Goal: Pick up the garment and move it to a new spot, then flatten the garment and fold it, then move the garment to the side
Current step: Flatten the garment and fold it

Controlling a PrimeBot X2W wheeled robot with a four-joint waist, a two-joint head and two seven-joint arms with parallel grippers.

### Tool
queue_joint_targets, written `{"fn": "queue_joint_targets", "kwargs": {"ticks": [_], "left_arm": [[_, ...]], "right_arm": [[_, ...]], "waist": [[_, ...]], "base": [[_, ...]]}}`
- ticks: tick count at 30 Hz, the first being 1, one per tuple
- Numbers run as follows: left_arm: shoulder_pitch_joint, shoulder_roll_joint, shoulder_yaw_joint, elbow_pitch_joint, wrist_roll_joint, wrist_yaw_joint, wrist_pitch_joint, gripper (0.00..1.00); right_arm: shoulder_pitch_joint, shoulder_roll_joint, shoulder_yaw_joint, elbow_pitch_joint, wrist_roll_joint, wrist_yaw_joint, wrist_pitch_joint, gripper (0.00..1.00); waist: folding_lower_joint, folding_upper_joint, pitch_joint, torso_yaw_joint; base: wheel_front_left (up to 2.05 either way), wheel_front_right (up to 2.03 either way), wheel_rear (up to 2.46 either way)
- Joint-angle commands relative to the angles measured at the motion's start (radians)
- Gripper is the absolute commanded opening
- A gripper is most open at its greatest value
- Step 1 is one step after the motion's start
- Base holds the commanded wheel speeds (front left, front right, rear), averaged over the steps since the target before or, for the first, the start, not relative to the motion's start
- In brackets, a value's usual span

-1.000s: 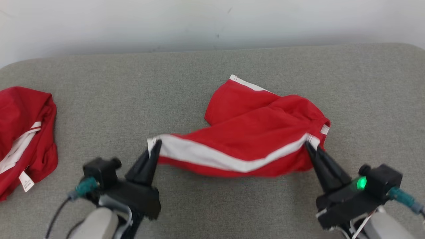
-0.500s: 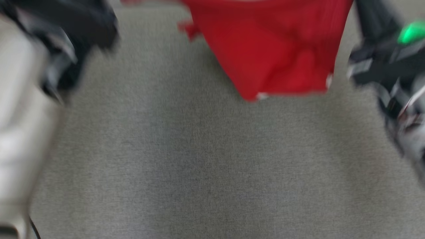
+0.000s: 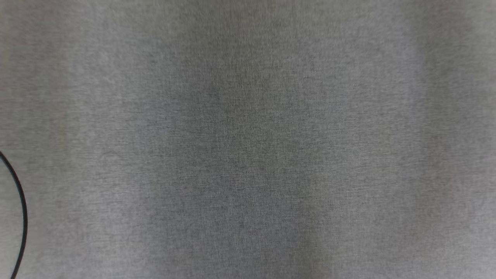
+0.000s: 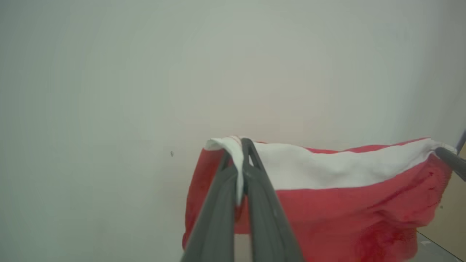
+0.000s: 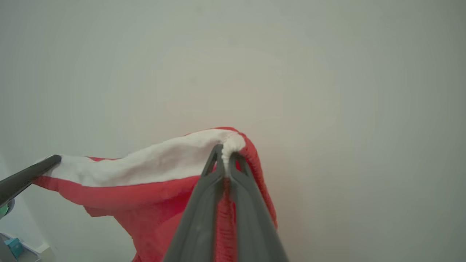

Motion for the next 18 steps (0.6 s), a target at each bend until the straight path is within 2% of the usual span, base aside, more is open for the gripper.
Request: {"fn": "queue_joint_targets", "kwargs": {"ticks": [1, 9, 18], "left_arm": [[-0.026, -0.008, -0.018, 0.023, -0.006, 0.002, -0.013, 0.0], [-0.076, -0.001, -0.093, 0.115, -0.047, 0.002, -0.048, 0.0], [-0.036, 0.021, -0.153, 0.142, -0.123, 0.002, -0.1, 0.0]], "right_arm": [[-0.029, 0.008, 0.021, 0.027, 0.011, -0.002, -0.01, 0.0], [-0.098, 0.001, 0.123, 0.116, 0.056, -0.002, -0.054, 0.0], [-0.073, -0.037, 0.229, 0.118, 0.146, -0.002, -0.091, 0.0]], "waist": [[-0.0003, -0.0003, 0.058, -0.007], [-0.0003, -0.0003, 0.069, -0.017], [-0.0003, -0.0003, 0.058, -0.017]], "base": [[0.0, 0.0, 0.0], [0.0, 0.0, 0.0], [0.0, 0.0, 0.0]]}}
